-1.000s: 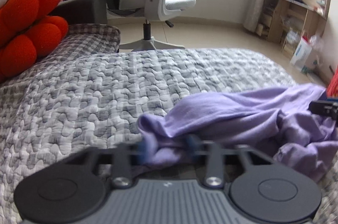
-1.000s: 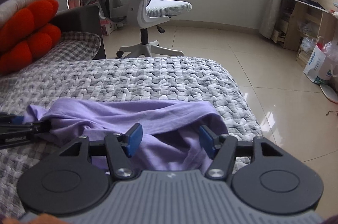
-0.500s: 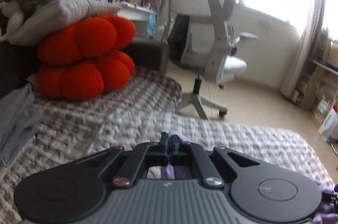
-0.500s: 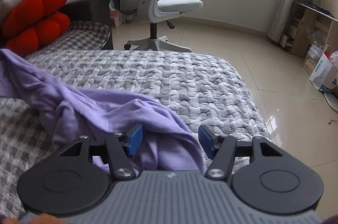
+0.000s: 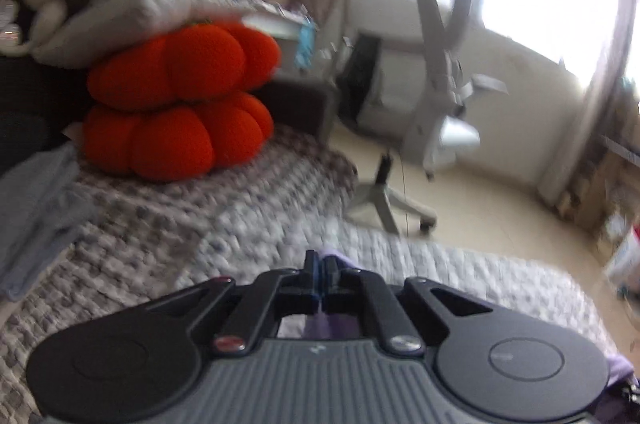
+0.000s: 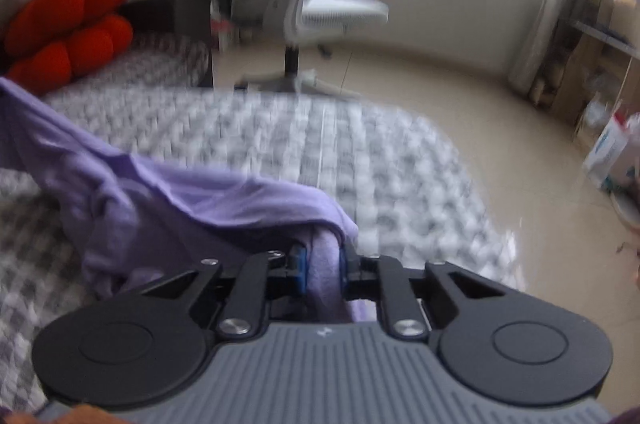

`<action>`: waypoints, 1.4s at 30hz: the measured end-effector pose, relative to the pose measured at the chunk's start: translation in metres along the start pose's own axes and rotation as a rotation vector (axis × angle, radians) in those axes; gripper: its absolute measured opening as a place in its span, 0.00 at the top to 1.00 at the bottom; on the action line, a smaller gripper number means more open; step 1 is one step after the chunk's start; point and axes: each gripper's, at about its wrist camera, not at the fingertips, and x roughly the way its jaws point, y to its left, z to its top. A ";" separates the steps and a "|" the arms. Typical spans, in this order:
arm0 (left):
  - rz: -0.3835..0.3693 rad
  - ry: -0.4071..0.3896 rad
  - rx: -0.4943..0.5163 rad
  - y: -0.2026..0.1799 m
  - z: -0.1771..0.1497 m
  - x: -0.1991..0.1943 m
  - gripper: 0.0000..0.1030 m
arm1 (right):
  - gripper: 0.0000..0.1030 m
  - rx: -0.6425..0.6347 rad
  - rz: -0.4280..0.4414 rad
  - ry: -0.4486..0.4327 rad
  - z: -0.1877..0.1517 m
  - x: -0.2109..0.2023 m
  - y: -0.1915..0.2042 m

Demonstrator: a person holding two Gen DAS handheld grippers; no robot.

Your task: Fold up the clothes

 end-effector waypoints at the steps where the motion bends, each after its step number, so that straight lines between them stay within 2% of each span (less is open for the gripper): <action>1: -0.002 -0.045 -0.040 0.008 0.006 -0.009 0.99 | 0.85 0.011 0.009 -0.056 0.004 -0.010 -0.001; 3: -0.005 -0.160 -0.124 0.023 0.018 -0.030 0.99 | 0.85 0.039 0.035 -0.223 0.012 -0.037 -0.003; 5: 0.002 -0.295 -0.163 0.034 0.029 -0.055 0.99 | 0.85 0.053 0.055 -0.400 0.018 -0.065 -0.003; 7: 0.002 -0.368 -0.185 0.040 0.040 -0.075 0.99 | 0.86 0.037 0.048 -0.555 0.019 -0.089 -0.001; 11: -0.086 -0.440 -0.204 0.040 0.060 -0.115 0.99 | 0.86 0.035 0.055 -0.712 0.017 -0.117 0.000; 13: -0.095 -0.491 -0.154 0.031 0.065 -0.134 0.99 | 0.86 0.047 0.063 -0.760 0.017 -0.124 -0.003; 16: -0.078 -0.506 -0.114 0.023 0.072 -0.146 0.99 | 0.86 0.127 0.191 -0.746 0.020 -0.128 -0.020; 17: -0.060 -0.499 -0.098 0.022 0.075 -0.145 0.99 | 0.85 0.155 0.228 -0.707 0.022 -0.126 -0.025; 19: -0.014 -0.459 -0.057 0.017 0.080 -0.127 0.98 | 0.84 0.195 0.242 -0.566 0.030 -0.106 -0.026; 20: 0.012 -0.425 -0.032 0.014 0.082 -0.111 0.98 | 0.84 0.207 0.208 -0.469 0.034 -0.090 -0.021; 21: 0.033 -0.346 0.002 0.010 0.078 -0.081 0.95 | 0.84 0.196 0.137 -0.377 0.035 -0.070 -0.015; 22: 0.054 -0.268 0.035 0.007 0.074 -0.051 0.87 | 0.82 0.185 0.068 -0.285 0.036 -0.051 -0.010; 24: 0.095 -0.112 0.100 0.000 0.065 0.008 0.71 | 0.74 0.142 -0.044 -0.155 0.034 -0.019 0.000; 25: 0.094 -0.055 0.101 0.003 0.055 0.025 0.70 | 0.74 0.121 -0.098 -0.090 0.033 -0.003 0.005; 27: 0.083 0.044 0.101 0.009 0.038 0.047 0.69 | 0.72 0.145 -0.086 -0.044 0.034 0.004 0.003; 29: 0.064 0.074 0.085 0.013 0.032 0.047 0.57 | 0.58 0.154 -0.091 -0.021 0.035 0.005 0.001; 30: 0.059 0.079 0.076 0.015 0.030 0.044 0.46 | 0.57 0.150 -0.102 -0.021 0.036 0.004 0.001; 31: 0.054 0.085 0.068 0.016 0.028 0.040 0.41 | 0.56 0.147 -0.113 -0.021 0.036 0.002 0.001; 38: -0.063 0.298 0.017 0.009 -0.010 0.011 0.40 | 0.55 0.155 -0.103 0.009 0.022 0.007 -0.007; 40: -0.075 0.341 0.027 0.002 -0.027 0.000 0.29 | 0.55 0.143 -0.101 0.015 0.019 0.006 -0.006; 42: -0.091 0.374 0.053 -0.007 -0.045 -0.008 0.28 | 0.55 0.134 -0.098 0.013 0.019 0.004 -0.005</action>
